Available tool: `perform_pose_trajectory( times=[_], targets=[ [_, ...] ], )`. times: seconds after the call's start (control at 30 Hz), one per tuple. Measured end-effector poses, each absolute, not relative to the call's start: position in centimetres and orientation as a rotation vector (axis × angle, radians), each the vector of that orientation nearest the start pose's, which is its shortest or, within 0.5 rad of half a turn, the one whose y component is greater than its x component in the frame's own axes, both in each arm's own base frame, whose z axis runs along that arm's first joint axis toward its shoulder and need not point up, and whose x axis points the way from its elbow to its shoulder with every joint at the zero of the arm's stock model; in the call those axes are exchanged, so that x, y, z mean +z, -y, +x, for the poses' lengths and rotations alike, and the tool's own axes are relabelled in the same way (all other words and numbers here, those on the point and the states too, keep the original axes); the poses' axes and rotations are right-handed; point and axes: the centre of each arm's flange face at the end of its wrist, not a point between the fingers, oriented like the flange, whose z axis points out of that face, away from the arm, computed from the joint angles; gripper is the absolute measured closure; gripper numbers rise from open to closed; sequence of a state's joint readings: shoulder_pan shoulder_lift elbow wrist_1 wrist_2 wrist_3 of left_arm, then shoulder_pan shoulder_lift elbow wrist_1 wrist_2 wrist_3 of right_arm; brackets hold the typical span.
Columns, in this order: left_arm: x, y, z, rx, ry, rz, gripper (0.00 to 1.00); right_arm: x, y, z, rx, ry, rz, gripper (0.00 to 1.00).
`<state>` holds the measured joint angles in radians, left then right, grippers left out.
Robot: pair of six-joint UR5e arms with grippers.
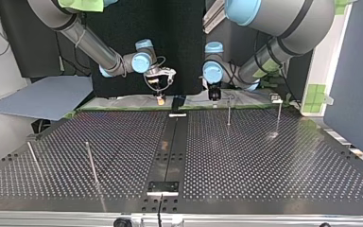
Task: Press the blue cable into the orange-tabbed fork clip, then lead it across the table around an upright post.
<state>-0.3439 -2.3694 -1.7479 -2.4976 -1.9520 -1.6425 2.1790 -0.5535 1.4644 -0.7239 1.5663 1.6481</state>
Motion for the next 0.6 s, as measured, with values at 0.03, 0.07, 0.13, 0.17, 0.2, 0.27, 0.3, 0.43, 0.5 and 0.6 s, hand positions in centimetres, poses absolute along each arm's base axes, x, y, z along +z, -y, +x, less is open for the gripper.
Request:
perform_pose_trajectory(
  times=[0.03, 0.07, 0.13, 0.17, 0.2, 0.27, 0.3, 0.43, 0.5, 0.6],
  targets=[
    [0.9, 28.7, 51.4, 0.076, -1.878, -0.003, 0.0, -4.1, 48.3, 49.9, 1.554, 1.027, 1.802, 1.0],
    [0.9, 28.8, 51.6, 0.075, -1.878, -0.004, 0.0, -4.1, 48.2, 49.9, 1.553, 1.027, 1.803, 1.0],
    [1.0, 29.1, 52.1, 0.071, -1.876, -0.008, 0.0, -4.1, 48.2, 49.9, 1.552, 1.028, 1.804, 1.0],
    [1.1, 29.2, 52.3, 0.069, -1.874, -0.01, 0.0, -4.1, 48.2, 49.9, 1.551, 1.028, 1.804, 1.0],
    [1.2, 29.3, 52.5, 0.066, -1.871, -0.012, 0.0, -4.1, 48.2, 49.9, 1.551, 1.028, 1.805, 1.0],
    [1.4, 29.4, 52.7, 0.064, -1.868, -0.015, 0.0, -4.2, 48.2, 49.9, 1.551, 1.029, 1.805, 1.0],
    [1.5, 29.4, 52.8, 0.063, -1.866, -0.017, 0.0, -4.2, 48.2, 49.9, 1.551, 1.028, 1.805, 1.0],
    [1.5, 29.5, 53.0, 0.062, -1.864, -0.018, 0.0, -4.2, 48.2, 49.9, 1.551, 1.029, 1.805, 1.0],
    [1.5, 29.5, 53.0, 0.062, -1.864, -0.018, 0.0, -4.3, 48.2, 49.9, 1.55, 1.029, 1.805, 1.0],
    [1.6, 29.5, 53.0, 0.064, -1.863, -0.016, 0.0, -4.3, 48.2, 49.9, 1.55, 1.029, 1.806, 1.0]
  ],
)
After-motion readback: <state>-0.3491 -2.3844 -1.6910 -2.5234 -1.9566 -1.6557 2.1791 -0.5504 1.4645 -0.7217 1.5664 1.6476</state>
